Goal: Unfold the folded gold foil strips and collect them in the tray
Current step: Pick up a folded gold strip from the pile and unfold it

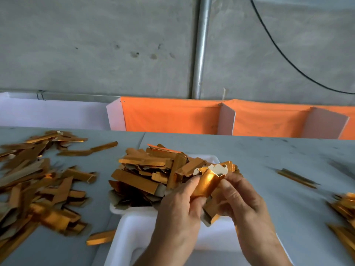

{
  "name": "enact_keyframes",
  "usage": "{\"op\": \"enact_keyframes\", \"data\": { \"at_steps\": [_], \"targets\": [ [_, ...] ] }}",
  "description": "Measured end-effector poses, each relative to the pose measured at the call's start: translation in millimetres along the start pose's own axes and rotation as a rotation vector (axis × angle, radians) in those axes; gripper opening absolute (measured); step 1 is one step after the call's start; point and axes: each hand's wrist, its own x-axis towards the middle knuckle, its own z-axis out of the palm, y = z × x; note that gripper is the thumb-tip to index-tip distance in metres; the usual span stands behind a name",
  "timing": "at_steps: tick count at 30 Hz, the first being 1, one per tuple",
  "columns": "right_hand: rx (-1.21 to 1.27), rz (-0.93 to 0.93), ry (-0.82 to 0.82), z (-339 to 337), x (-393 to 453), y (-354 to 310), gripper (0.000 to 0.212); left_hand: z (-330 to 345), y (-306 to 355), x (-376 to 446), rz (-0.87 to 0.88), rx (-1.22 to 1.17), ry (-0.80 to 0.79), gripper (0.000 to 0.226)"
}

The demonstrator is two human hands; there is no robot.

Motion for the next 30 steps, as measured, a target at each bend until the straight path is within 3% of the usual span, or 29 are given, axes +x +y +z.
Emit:
{"op": "enact_keyframes", "data": {
  "at_steps": [4,8,10,13,18,21,25,28,30],
  "targets": [
    [0.050,-0.009,0.049,-6.4,3.8,-1.4,0.028,-1.6,0.8,-6.3,0.007,-0.177,-0.092,0.028],
    [0.050,0.022,-0.015,-12.3,5.9,-0.1,0.020,-0.5,-3.7,-17.9,-0.140,-0.377,-0.114,0.024],
    [0.116,0.064,-0.058,-14.0,5.5,1.8,0.017,-3.1,-3.2,-19.8,-0.124,-0.346,-0.081,0.024],
    [0.059,-0.033,-0.039,-12.8,0.6,-0.9,0.016,-7.1,4.9,-22.8,-0.060,-0.307,-0.067,0.029],
    [0.006,-0.054,-0.098,-10.6,-9.0,-2.3,0.014,-3.5,7.5,-31.5,-0.143,-0.419,0.008,0.026],
    [0.013,-0.017,-0.057,-12.7,-5.6,-0.8,0.020,-4.3,6.1,-30.1,-0.252,-0.682,-0.167,0.017],
    [0.039,0.033,-0.094,-18.7,1.1,-6.0,0.014,-2.7,0.0,-23.9,-0.365,-1.013,-0.425,0.030],
    [0.051,0.071,-0.207,-24.4,5.1,-13.4,0.015,-5.1,-3.0,-21.8,-0.261,-0.925,-0.487,0.038],
    [0.000,0.070,-0.259,-27.7,6.7,-17.5,0.012,-4.9,-3.8,-21.1,-0.144,-0.754,-0.391,0.034]
  ]
}}
